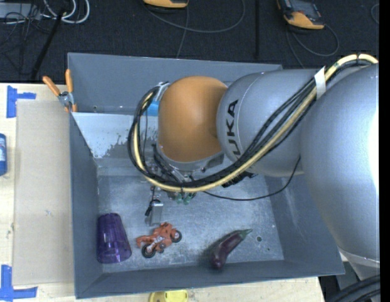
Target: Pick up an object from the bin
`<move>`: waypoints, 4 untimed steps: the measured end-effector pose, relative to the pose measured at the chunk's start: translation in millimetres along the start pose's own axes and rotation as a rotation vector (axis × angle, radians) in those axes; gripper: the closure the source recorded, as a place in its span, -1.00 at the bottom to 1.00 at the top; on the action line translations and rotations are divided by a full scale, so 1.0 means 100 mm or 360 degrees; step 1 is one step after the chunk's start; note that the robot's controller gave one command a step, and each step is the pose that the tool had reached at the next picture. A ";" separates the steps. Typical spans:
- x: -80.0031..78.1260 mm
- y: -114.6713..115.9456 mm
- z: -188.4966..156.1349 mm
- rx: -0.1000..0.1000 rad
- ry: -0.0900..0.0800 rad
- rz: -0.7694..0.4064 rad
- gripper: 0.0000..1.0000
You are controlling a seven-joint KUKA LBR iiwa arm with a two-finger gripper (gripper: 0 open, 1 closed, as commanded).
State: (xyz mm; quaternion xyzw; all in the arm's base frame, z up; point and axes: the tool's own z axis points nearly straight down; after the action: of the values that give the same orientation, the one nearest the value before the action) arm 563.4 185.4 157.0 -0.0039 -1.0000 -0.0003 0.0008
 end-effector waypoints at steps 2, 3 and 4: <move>0.38 -0.38 0.35 -0.0001 -0.0006 -0.0157 -1.00; 0.63 -0.52 0.46 0.0004 0.0006 -0.0568 -1.00; 0.64 -0.48 0.58 0.0001 -0.0001 -0.0875 -1.00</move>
Offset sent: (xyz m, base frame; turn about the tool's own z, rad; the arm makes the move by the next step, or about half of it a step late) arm -0.0771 -0.0811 -0.0718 -0.1825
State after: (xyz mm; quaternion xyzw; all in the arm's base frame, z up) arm 499.2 138.0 98.8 0.2677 -0.9635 -0.0003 0.0004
